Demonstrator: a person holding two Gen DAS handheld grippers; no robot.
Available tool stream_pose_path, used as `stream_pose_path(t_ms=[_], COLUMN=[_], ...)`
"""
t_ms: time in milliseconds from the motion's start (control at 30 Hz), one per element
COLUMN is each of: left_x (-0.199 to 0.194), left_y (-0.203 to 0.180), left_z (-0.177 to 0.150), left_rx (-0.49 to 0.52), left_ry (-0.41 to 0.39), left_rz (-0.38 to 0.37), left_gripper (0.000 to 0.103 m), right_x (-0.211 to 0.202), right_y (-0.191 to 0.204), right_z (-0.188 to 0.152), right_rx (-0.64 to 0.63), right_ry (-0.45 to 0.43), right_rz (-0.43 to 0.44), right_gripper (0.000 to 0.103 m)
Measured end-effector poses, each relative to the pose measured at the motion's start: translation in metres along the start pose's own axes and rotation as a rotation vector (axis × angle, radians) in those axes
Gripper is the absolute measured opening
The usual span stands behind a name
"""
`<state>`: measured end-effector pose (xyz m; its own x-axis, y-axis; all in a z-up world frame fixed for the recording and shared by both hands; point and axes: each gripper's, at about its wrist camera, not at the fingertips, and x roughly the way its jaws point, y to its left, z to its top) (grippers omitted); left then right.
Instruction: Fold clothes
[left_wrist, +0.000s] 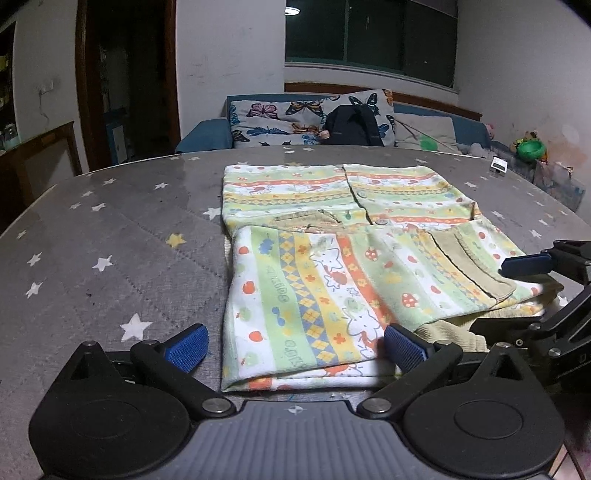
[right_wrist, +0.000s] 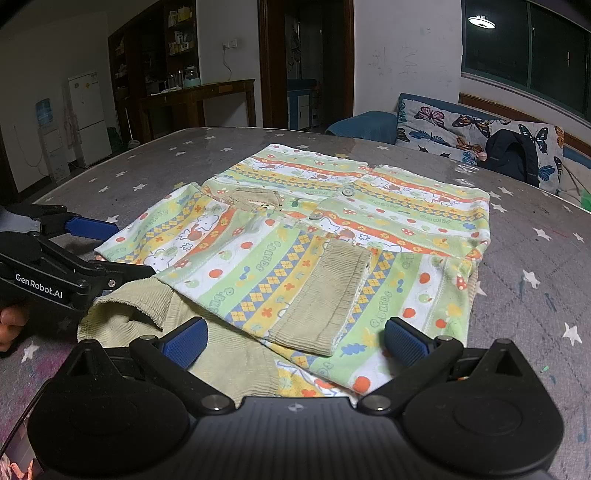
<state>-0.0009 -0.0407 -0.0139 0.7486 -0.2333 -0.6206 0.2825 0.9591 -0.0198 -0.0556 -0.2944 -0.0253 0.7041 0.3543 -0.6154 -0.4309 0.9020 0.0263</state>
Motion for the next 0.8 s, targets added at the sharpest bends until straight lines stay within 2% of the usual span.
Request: stream_pose_path(t_ms=[800], left_x=[-0.015], left_y=[0.002], left_z=[0.004], left_rx=[0.014], left_ry=[-0.005], left_rz=[0.012], left_gripper=[0.103], right_x=[0.000], right_y=[-0.001], right_z=[0.001], right_rx=[0.000], right_ry=[0.002], right_rz=[-0.004], right_gripper=[0.103])
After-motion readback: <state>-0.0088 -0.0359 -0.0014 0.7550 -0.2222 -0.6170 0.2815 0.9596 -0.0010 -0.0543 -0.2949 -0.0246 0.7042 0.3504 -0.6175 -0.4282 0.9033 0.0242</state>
